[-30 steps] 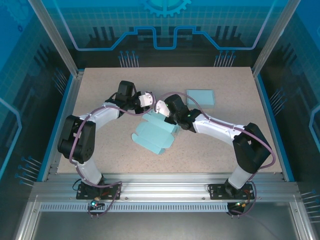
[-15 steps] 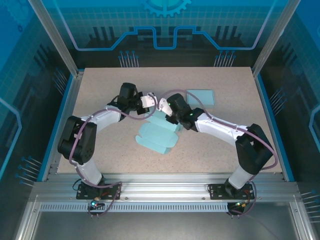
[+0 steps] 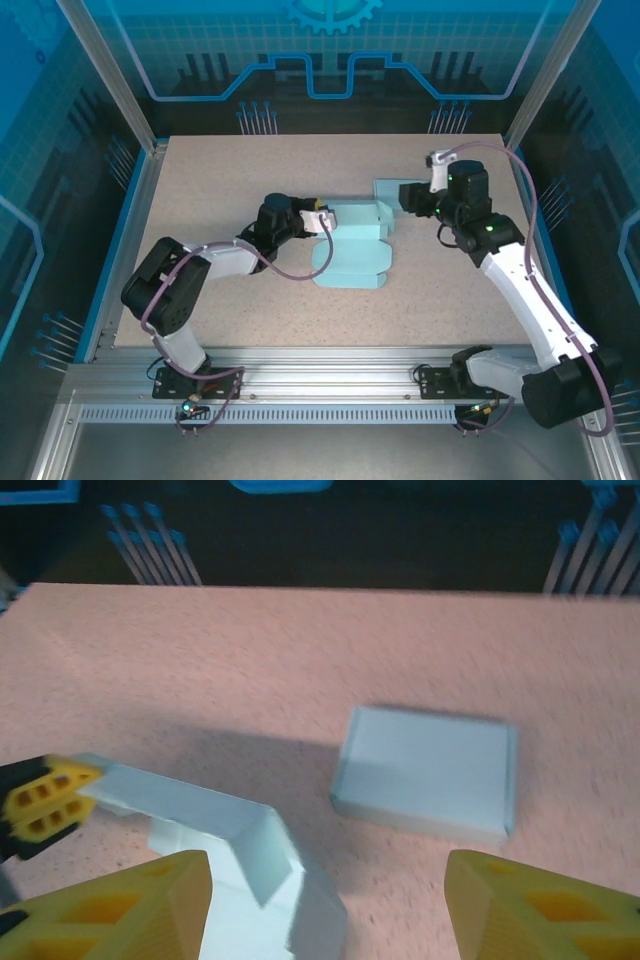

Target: Fold the paper box

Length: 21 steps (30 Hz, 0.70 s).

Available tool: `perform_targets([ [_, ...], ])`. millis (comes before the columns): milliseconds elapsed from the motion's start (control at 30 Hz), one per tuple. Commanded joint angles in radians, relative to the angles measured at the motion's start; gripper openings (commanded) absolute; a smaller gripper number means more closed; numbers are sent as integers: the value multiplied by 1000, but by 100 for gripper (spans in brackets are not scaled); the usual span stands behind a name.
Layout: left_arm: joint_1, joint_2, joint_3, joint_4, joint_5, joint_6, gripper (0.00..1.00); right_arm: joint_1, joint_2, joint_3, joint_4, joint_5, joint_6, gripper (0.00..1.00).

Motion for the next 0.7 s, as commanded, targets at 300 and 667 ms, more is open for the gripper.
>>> perform_targets([
  [300,-89,136,-35,323,-231,306,0,-212,153,-149,-29,-261,162,46],
  [667,-101,195,-49,441,-257,348,0,-154,368,-170,100,-147,82,34],
])
